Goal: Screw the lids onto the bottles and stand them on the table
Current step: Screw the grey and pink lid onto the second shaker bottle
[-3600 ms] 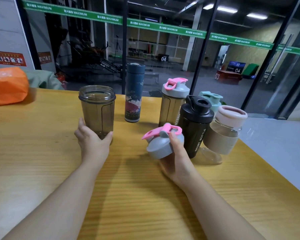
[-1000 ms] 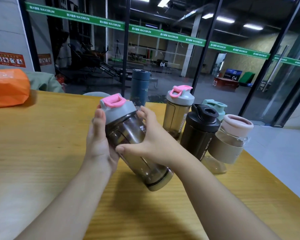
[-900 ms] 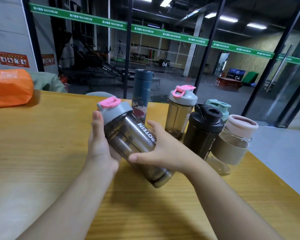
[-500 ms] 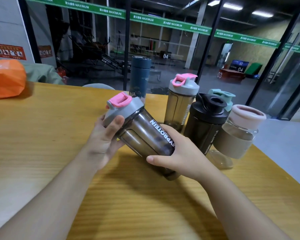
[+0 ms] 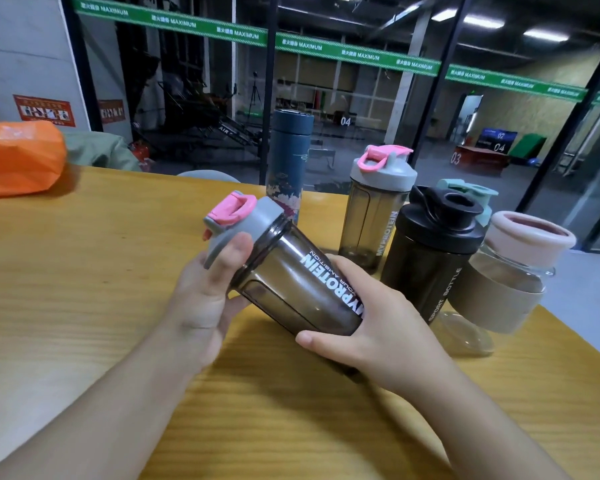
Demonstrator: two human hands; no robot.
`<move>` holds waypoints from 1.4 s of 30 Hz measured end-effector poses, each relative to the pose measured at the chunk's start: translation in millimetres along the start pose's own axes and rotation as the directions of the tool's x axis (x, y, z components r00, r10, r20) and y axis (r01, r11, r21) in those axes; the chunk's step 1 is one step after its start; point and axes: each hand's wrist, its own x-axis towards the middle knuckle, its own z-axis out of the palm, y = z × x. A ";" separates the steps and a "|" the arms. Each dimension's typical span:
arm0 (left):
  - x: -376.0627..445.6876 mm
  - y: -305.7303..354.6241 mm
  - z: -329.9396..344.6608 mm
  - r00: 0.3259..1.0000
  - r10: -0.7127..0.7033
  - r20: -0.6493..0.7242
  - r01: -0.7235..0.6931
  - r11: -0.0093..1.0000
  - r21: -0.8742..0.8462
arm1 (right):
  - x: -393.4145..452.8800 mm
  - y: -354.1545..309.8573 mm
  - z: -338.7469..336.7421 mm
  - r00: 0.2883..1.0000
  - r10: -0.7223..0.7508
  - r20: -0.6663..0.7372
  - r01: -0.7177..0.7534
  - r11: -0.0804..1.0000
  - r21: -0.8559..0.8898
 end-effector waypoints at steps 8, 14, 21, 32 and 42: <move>-2.5 -1.1 7.7 0.988 -0.098 -0.120 0.091 0.994 -0.064 | -0.4 -2.6 9.5 0.990 -0.064 -0.123 0.021 0.946 -0.322; -2.8 4.2 7.0 0.987 -0.105 -0.123 0.097 0.993 -0.066 | 0.4 -1.1 16.8 0.952 -0.167 -0.257 0.045 0.905 -0.423; -2.2 -0.3 9.4 0.983 -0.104 -0.154 0.088 0.991 -0.104 | 2.8 -5.5 18.0 0.928 -0.230 -0.293 0.050 0.857 -0.514; 0.7 1.8 5.9 0.994 -0.050 -0.102 0.044 0.997 -0.067 | 4.4 1.7 18.6 0.927 -0.208 -0.312 0.053 0.896 -0.440; 3.1 3.4 1.0 1.000 0.009 -0.024 -0.010 0.998 -0.057 | 1.0 -0.2 2.8 0.997 0.025 -0.066 -0.033 0.994 -0.109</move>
